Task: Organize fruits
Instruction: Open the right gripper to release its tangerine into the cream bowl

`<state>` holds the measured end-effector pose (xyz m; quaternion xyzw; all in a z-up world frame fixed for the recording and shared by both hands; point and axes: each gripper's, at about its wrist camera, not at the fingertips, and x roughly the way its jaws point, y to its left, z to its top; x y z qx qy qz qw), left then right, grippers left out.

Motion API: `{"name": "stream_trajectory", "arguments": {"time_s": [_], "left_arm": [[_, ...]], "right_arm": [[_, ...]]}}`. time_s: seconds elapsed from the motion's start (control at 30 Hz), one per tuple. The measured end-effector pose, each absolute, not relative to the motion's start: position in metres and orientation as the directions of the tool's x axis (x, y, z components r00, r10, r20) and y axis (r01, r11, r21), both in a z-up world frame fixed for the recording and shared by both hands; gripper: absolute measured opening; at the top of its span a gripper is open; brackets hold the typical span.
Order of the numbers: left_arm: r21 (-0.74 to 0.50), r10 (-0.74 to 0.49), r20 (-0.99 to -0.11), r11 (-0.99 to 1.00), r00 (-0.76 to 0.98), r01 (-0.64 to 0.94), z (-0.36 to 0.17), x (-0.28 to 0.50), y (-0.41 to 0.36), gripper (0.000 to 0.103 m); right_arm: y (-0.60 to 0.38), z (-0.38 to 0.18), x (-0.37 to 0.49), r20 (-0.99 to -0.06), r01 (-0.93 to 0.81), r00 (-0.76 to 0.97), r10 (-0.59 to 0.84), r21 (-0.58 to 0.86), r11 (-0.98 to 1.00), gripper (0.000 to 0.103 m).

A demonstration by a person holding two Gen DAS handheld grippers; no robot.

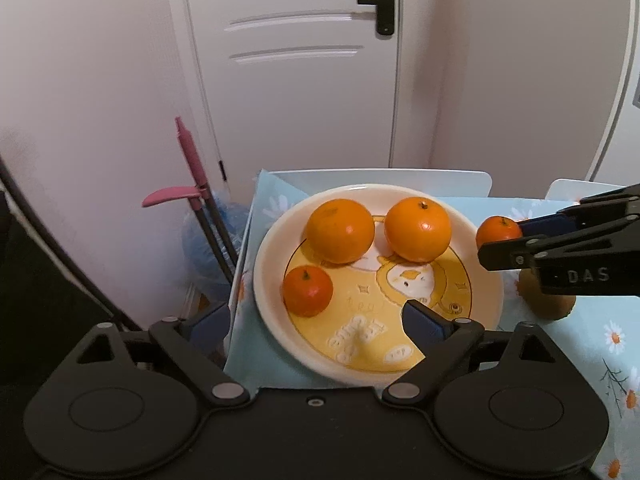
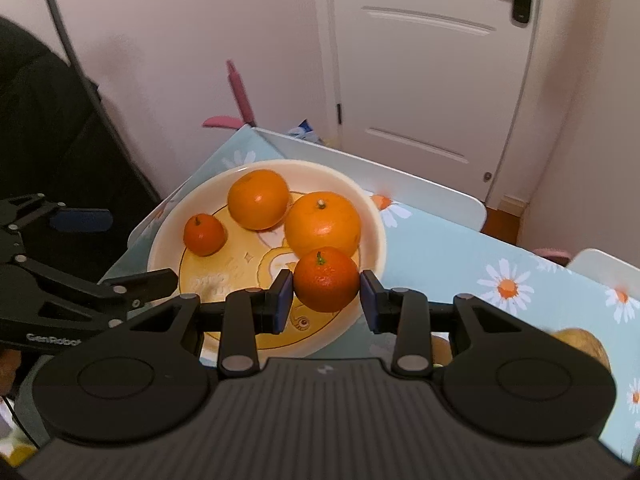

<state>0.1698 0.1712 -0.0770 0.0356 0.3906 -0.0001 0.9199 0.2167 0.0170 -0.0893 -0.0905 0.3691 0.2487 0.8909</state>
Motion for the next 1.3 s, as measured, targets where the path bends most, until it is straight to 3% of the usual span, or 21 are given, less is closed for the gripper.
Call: {"name": "stream_trajectory", "arguments": {"time_s": [0.2, 0.57, 0.6, 0.67, 0.7, 1.3], "left_arm": [[0.058, 0.040, -0.711, 0.998, 0.703, 0.002, -0.069, 0.156, 0.167, 0.101], [0.084, 0.064, -0.711, 0.996, 0.700, -0.007, -0.075, 0.143, 0.165, 0.101], [0.080, 0.064, -0.712, 0.997, 0.699, -0.009, -0.076, 0.143, 0.166, 0.101], [0.076, 0.061, -0.714, 0.997, 0.698, -0.010, -0.077, 0.142, 0.168, 0.101], [0.075, 0.060, -0.714, 0.997, 0.698, -0.009, -0.077, 0.141, 0.168, 0.101], [0.064, -0.006, -0.657, 0.996, 0.754, 0.064, -0.044, 0.128, 0.160, 0.103]], "right_arm": [[0.034, -0.100, 0.221, -0.739, -0.570, 0.555, 0.381, -0.005, 0.821, 0.051], [0.049, -0.115, 0.226, -0.754, -0.603, 0.534, 0.382, -0.024, 0.797, 0.053], [0.048, -0.115, 0.226, -0.751, -0.604, 0.536, 0.387, -0.020, 0.797, 0.057], [0.045, -0.110, 0.222, -0.734, -0.603, 0.546, 0.405, -0.008, 0.798, 0.096], [0.043, -0.107, 0.220, -0.717, -0.596, 0.563, 0.411, -0.008, 0.803, 0.103], [0.008, -0.045, 0.174, -0.654, -0.434, 0.671, 0.350, 0.036, 0.900, 0.103]]}}
